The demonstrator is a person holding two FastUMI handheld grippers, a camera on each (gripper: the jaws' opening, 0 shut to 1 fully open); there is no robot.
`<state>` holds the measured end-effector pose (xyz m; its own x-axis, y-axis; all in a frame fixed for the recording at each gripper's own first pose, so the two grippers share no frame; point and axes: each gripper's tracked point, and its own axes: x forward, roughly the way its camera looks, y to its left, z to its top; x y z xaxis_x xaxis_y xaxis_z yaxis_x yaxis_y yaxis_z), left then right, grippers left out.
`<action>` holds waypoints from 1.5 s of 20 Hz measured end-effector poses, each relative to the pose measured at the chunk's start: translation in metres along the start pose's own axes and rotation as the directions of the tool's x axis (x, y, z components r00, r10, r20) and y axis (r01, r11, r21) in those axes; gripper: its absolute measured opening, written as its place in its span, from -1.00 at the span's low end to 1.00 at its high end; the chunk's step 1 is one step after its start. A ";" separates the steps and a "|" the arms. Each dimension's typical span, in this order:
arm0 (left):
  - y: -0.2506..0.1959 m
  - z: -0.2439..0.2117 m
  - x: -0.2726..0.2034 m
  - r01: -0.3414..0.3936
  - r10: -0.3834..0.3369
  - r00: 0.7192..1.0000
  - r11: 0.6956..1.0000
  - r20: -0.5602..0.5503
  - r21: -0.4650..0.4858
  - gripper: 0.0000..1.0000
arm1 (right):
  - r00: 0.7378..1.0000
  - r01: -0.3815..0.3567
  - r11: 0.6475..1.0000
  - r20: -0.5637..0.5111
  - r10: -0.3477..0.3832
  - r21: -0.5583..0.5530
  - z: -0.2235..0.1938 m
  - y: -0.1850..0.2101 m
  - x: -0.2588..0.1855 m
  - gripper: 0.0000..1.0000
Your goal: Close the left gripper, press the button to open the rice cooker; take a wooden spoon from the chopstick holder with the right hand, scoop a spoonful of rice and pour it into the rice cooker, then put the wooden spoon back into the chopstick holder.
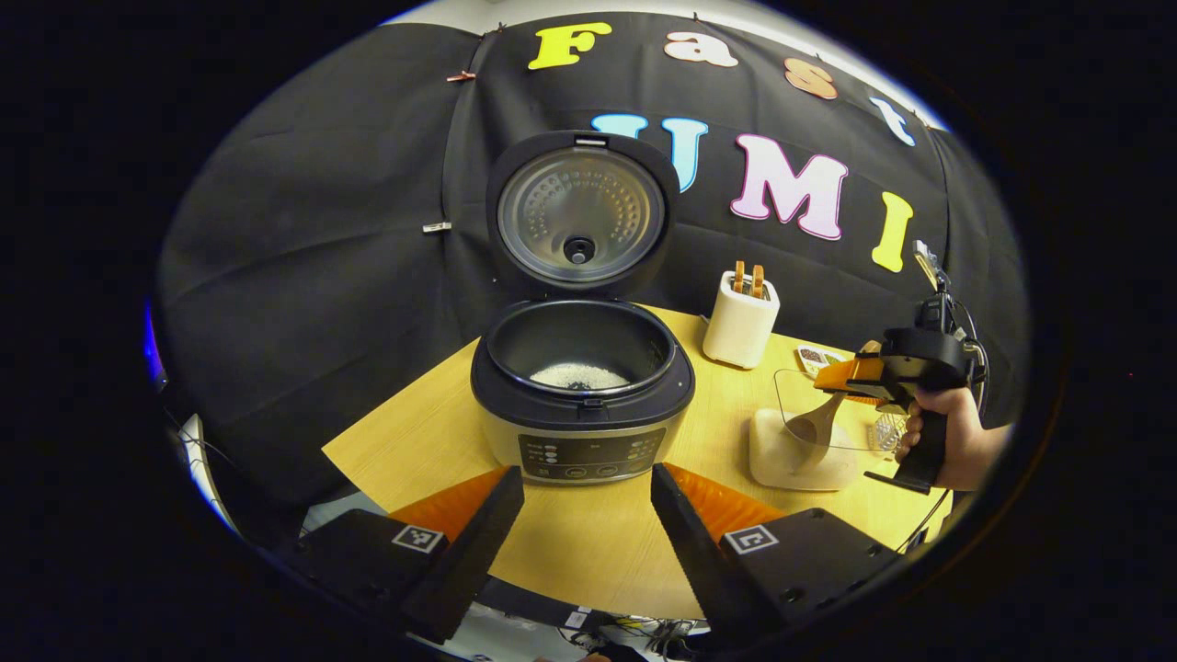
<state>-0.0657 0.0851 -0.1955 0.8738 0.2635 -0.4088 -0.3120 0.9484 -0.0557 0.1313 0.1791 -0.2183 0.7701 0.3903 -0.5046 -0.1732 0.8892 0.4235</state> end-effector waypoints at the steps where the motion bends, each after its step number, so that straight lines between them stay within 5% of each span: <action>1: 0.000 0.001 0.001 0.002 -0.002 1.000 1.000 0.001 -0.002 0.90 | 1.000 -0.004 1.000 -0.010 0.004 0.025 0.001 0.001 0.000 -0.70; 17: 0.022 0.017 -0.006 0.015 -0.016 0.999 1.000 0.039 0.021 0.90 | 0.996 0.084 0.952 0.009 -0.090 0.296 0.034 -0.043 -0.023 -0.70; 30: 0.022 0.031 -0.020 0.055 -0.054 0.994 0.999 0.090 -0.002 0.90 | 0.998 0.029 0.844 0.036 -0.056 0.535 0.065 -0.039 -0.063 -0.69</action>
<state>-0.0783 0.1059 -0.1608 0.9195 0.2264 -0.3213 -0.2645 0.9611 -0.0797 0.1297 0.1047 -0.1541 0.8001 0.3308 -0.5005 0.2045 0.6339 0.7459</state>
